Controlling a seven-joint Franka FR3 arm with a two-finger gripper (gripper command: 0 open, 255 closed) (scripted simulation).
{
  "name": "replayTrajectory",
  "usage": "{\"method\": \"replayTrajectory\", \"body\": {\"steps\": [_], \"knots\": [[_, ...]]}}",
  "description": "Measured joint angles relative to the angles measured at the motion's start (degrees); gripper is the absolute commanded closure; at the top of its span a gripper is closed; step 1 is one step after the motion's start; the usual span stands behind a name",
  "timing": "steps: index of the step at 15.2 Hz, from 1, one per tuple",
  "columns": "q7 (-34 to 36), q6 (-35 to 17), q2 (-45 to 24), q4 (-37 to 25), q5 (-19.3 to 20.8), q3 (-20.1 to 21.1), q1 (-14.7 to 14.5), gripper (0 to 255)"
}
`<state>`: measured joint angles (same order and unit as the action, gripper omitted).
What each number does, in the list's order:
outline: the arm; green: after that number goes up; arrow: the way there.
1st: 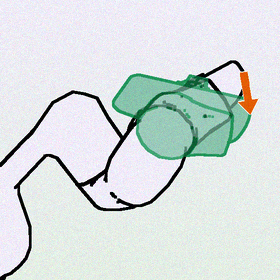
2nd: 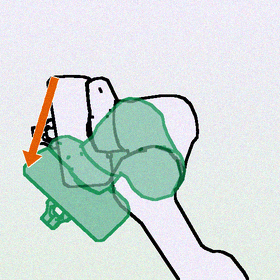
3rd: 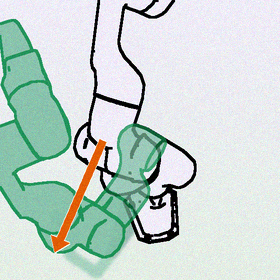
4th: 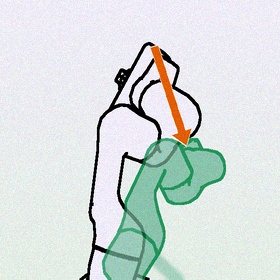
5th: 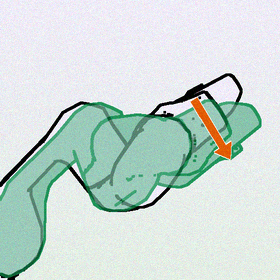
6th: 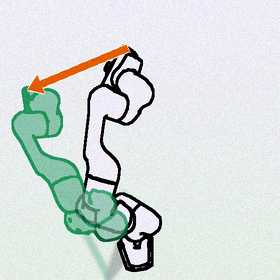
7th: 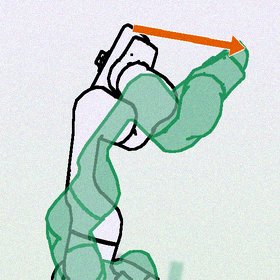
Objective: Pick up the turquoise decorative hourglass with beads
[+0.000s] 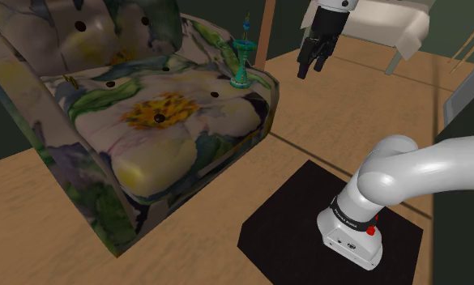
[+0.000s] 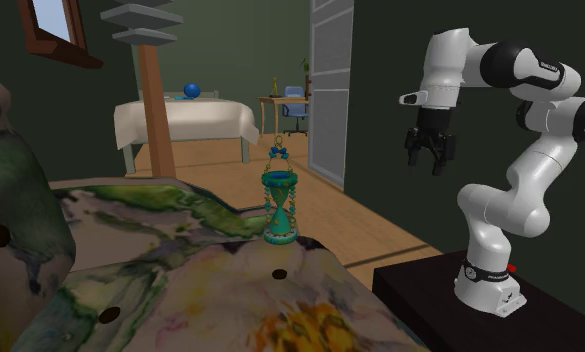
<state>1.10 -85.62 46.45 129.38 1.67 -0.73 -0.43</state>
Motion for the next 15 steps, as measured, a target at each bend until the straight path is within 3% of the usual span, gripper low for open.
{"method": "replayTrajectory", "body": {"steps": [3, 15], "knots": [[0.4, -2.1, -1.9, -0.7, 0.0, -0.1, 0.3, 0], [4.2, -18.6, -20.2, -11.4, 0.5, -1.5, 2.5, 0]]}}
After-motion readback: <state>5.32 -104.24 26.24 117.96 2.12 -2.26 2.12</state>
